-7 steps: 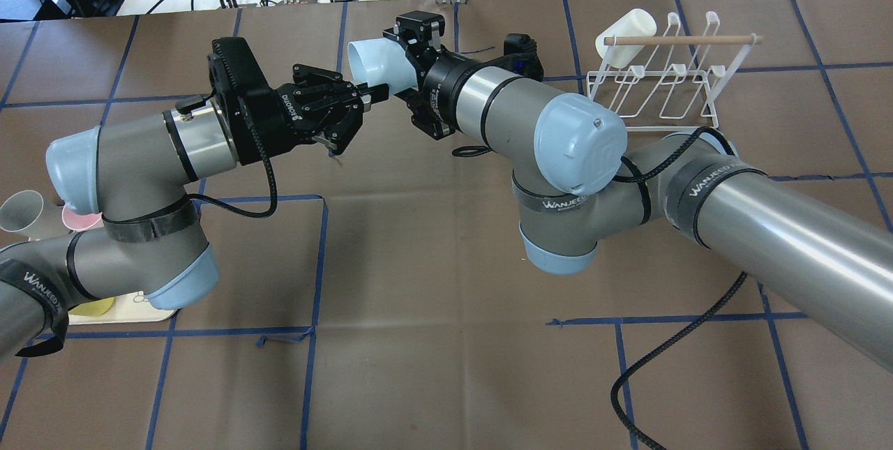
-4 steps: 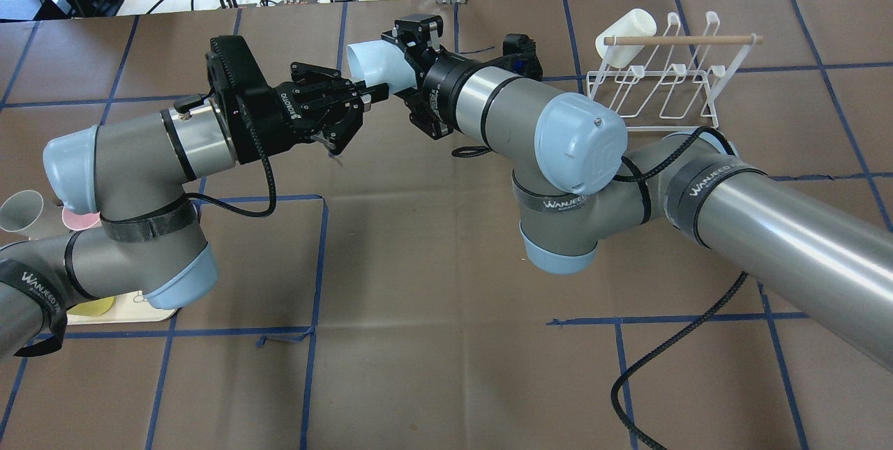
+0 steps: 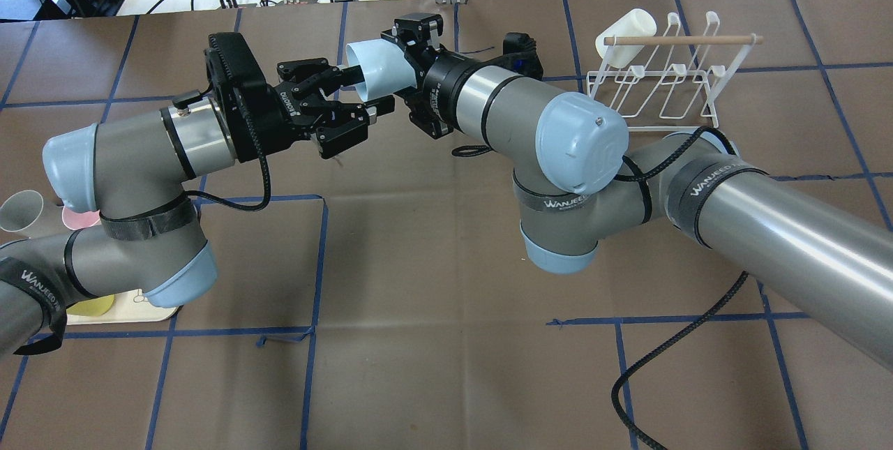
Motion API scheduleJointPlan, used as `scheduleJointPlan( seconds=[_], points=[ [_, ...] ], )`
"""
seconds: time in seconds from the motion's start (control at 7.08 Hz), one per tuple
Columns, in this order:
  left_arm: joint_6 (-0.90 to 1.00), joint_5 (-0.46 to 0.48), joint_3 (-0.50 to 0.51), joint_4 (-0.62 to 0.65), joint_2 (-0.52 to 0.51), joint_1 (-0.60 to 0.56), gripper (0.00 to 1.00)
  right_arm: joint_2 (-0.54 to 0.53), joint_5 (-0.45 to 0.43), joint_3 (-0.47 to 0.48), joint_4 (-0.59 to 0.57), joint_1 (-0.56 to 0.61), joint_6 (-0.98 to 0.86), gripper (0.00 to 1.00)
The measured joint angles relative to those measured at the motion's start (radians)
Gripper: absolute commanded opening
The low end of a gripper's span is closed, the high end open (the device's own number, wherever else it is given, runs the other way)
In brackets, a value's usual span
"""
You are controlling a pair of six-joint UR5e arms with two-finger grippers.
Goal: Transfer IKEA cup to right arm and place on rack
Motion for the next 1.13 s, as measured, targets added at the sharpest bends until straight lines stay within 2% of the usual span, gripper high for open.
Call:
scheduleJointPlan(
  seconds=[0.14,0.42,0.71,0.99,1.13],
  points=[
    [-0.005,0.000,0.000,-0.001,0.003,0.003,0.99,0.000,0.000,-0.001,0.000,0.000,-0.001,0.17],
    [-0.018,0.000,-0.003,-0.001,0.011,0.029,0.99,0.003,0.000,-0.014,-0.004,-0.016,-0.007,0.09],
    [-0.047,0.000,-0.003,-0.001,0.016,0.109,0.99,0.006,0.001,-0.035,-0.010,-0.084,-0.045,0.09],
    [-0.113,0.041,0.007,-0.004,0.018,0.175,0.99,0.006,0.002,-0.038,-0.012,-0.188,-0.272,0.09],
    [-0.190,0.134,0.027,-0.008,0.020,0.184,0.99,0.006,0.002,-0.038,-0.012,-0.247,-0.422,0.08]
  ],
)
